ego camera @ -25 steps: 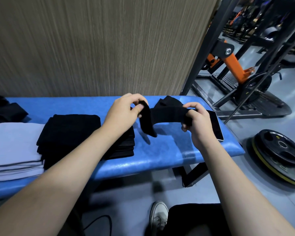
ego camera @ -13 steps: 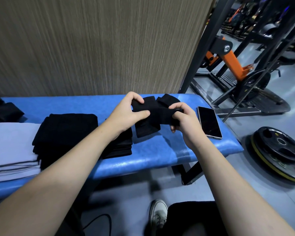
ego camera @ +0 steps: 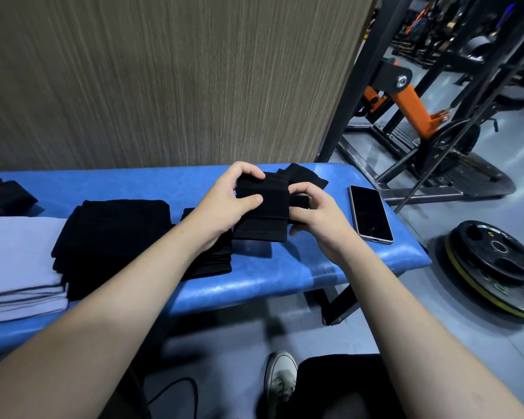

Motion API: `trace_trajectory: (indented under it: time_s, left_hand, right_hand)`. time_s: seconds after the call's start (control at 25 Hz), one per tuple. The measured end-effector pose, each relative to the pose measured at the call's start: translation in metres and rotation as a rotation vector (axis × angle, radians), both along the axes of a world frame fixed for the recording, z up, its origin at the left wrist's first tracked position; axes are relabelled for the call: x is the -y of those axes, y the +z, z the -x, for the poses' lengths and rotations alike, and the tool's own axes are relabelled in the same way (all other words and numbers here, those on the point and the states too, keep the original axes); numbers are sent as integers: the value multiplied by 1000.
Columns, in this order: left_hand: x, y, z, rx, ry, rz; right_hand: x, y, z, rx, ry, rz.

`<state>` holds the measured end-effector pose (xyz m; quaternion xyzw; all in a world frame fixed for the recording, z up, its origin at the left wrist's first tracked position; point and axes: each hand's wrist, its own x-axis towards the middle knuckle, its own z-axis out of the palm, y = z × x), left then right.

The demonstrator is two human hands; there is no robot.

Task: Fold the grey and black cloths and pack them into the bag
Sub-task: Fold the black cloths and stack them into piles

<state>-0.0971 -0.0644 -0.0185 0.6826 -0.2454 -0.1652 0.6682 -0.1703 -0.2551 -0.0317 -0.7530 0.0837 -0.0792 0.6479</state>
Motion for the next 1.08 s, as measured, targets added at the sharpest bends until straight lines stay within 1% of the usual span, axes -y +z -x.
trace_trajectory:
  time_s: [0.08, 0.24, 0.32, 0.44, 0.52, 0.68, 0.84, 0.96, 1.08]
  left_hand:
    - [3, -3, 1, 14, 24, -33]
    - [7, -6, 0, -2, 68, -30]
    - [8, -8, 0, 4, 87, -37]
    - [9, -8, 0, 82, 143, -113]
    - [9, -7, 1, 132, 165, -139]
    - [7, -4, 5, 180, 144, -143]
    - [-2, 0, 2, 99, 146, -130]
    - [-13, 4, 2, 141, 177, -207]
    - [-30, 7, 0, 172, 214, -304]
  right_hand:
    - [-4, -3, -2, 16, 42, -5]
    - [-6, -4, -4, 37, 24, -30]
    - [-7, -1, -3, 15, 41, -110]
    - [-10, 4, 0, -27, 137, -266]
    - [-10, 5, 1, -24, 179, -311]
    - [-12, 3, -2, 36, 78, -228]
    - [-11, 4, -4, 75, 28, -182]
    - [-16, 5, -6, 88, 11, -108]
    - [-28, 5, -12, 55, 23, -24]
